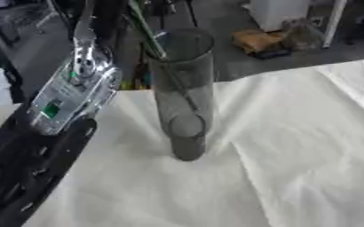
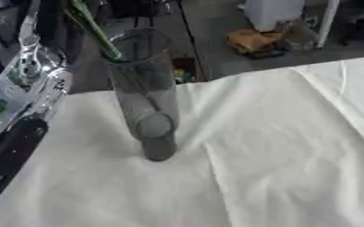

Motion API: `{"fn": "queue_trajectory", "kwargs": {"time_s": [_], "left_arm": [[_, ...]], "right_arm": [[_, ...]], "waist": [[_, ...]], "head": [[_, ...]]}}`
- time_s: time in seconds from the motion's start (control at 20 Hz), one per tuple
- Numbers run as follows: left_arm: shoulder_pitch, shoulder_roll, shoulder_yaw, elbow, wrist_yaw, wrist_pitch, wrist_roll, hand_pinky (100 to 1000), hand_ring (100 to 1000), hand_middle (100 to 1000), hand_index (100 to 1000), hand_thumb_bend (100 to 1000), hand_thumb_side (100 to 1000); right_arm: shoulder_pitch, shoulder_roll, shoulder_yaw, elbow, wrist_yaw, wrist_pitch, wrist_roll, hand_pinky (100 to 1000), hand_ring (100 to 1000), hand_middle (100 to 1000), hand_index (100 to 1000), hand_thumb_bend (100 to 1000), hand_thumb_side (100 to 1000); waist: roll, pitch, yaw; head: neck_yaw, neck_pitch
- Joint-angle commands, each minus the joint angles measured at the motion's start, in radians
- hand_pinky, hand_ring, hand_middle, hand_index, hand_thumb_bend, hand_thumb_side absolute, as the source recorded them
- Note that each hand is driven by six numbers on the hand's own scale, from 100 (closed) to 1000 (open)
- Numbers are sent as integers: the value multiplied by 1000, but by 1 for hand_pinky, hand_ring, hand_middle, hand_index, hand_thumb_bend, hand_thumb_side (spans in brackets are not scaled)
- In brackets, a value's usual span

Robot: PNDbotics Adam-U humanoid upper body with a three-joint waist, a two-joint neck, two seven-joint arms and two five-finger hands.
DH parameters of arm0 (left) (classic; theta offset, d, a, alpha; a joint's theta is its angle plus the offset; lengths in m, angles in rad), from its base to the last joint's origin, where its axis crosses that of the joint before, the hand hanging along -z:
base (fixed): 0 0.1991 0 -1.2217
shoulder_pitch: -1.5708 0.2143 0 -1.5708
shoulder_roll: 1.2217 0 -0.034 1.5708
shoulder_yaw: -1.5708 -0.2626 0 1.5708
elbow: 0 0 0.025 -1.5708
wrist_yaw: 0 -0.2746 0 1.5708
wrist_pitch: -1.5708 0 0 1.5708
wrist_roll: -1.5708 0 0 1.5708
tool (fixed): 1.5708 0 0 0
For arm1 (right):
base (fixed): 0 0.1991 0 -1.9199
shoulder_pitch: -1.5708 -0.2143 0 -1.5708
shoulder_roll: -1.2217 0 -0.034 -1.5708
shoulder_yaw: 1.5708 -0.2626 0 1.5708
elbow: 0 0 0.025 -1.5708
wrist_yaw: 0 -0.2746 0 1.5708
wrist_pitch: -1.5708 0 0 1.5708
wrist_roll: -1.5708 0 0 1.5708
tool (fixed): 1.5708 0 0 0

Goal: Arrange flowers into the vase.

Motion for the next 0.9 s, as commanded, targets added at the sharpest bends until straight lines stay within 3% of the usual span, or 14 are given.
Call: {"fn": "queue_trajectory", "kwargs": {"time_s": [0.05, 0.15, 0.5, 0.9], "left_arm": [[-22, 32, 2, -18, -17, 8, -17, 100, 100, 149, 314, 262, 685], [-21, 35, 0, -19, -32, 15, -28, 100, 107, 202, 369, 265, 686], [-13, 43, -2, -25, -76, 43, -62, 100, 302, 346, 533, 260, 685], [-6, 50, -7, -29, -143, 82, -106, 234, 410, 420, 617, 241, 686]], "right_arm": [[-3, -7, -4, -16, 10, 1, 3, 874, 840, 646, 923, 100, 984], [-2, -6, -5, -16, 10, 2, 2, 875, 840, 646, 923, 100, 983], [-1, -7, -6, -16, 6, 8, 3, 875, 841, 646, 924, 100, 987], [0, -8, -6, -16, 1, 8, 5, 875, 841, 645, 924, 100, 990]], "waist": [[-6, -23, -2], [-4, -23, -2], [-4, -26, 1], [-9, -30, 3]], "head": [[0, -6], [0, -5], [-3, -4], [-4, -1]]}}
